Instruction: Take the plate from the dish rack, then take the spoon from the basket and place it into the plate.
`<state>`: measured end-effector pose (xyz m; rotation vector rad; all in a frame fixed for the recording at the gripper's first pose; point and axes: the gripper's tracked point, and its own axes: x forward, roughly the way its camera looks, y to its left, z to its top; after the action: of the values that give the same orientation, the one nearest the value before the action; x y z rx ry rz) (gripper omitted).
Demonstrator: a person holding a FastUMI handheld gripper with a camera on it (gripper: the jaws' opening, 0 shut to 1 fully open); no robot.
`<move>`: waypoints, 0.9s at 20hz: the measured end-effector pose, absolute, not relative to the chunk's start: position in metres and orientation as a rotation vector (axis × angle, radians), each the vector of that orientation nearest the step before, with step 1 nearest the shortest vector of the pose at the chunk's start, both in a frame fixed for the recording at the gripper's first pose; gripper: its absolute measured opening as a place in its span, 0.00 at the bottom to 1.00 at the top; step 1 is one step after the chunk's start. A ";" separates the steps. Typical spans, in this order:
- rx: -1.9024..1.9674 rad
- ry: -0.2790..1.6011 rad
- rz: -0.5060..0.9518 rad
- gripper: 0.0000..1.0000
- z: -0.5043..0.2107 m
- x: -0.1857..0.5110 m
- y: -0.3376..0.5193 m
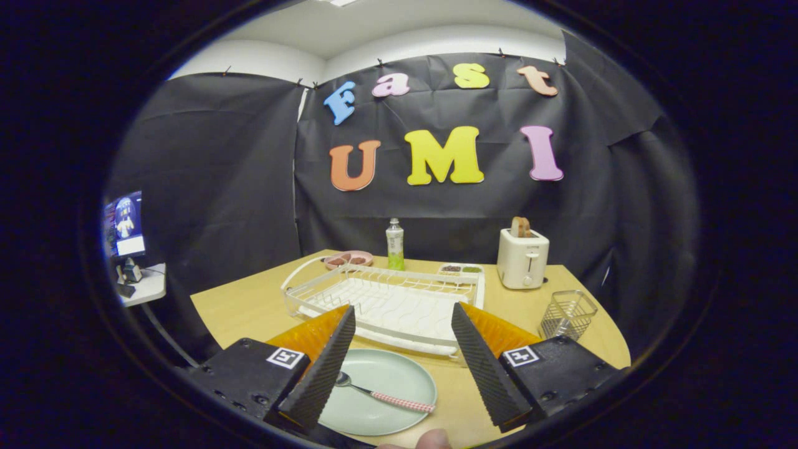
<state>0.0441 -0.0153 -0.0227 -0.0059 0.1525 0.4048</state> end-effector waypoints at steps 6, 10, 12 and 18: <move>-0.003 0.025 0.192 1.00 -0.011 0.007 -0.037; 0.019 -0.002 0.113 1.00 -0.017 -0.019 -0.035; 0.020 0.022 0.121 1.00 -0.026 -0.035 -0.024; -0.001 -0.033 0.121 1.00 -0.016 -0.067 -0.013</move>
<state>-0.0668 -0.0126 -0.0158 -0.0013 -0.0329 0.1213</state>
